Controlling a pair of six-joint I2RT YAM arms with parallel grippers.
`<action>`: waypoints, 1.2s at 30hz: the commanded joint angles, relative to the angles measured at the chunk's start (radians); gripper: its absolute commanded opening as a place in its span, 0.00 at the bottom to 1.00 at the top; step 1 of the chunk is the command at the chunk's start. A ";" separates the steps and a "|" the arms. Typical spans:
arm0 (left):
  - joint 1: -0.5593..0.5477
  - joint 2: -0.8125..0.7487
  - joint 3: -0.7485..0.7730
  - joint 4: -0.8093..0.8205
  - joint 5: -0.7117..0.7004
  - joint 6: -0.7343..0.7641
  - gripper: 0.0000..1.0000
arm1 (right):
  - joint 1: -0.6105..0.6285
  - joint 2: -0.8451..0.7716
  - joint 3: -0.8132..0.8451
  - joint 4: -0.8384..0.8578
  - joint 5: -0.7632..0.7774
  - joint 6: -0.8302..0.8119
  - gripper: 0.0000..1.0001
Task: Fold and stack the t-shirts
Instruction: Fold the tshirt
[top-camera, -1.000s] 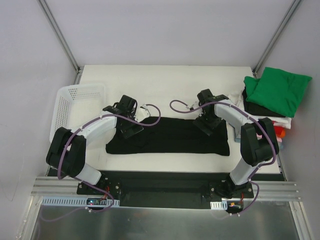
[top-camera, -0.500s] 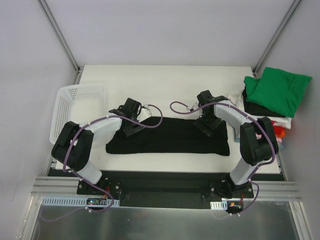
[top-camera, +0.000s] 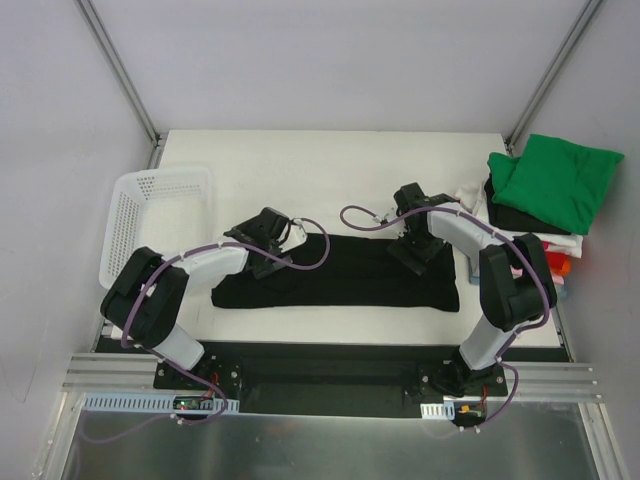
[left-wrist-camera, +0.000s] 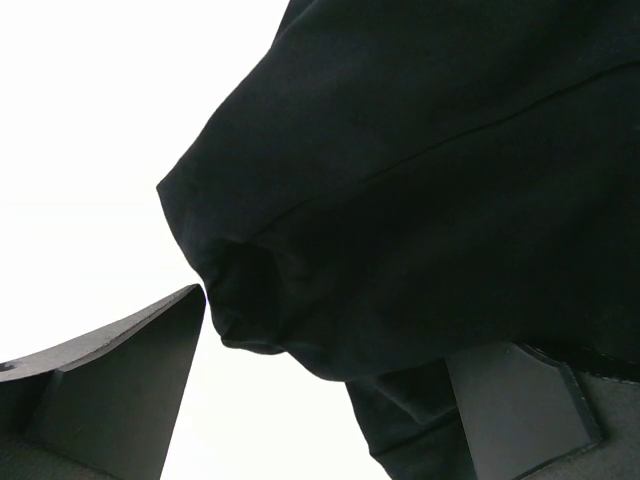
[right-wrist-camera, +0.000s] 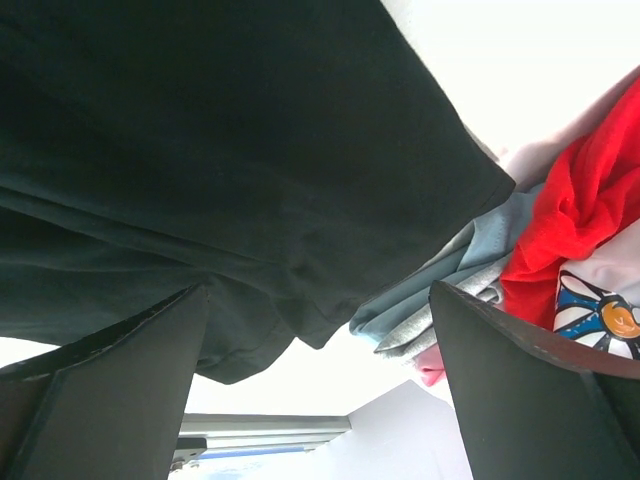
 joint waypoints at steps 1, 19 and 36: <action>-0.023 -0.043 -0.027 -0.014 -0.032 -0.033 0.99 | 0.005 0.011 0.000 0.000 0.018 -0.007 0.96; -0.074 -0.226 0.000 -0.056 -0.104 0.046 0.99 | 0.005 0.029 0.008 -0.002 0.024 -0.004 0.96; -0.042 -0.018 -0.033 0.062 -0.069 0.054 0.99 | 0.007 -0.014 -0.017 0.018 0.043 -0.033 0.96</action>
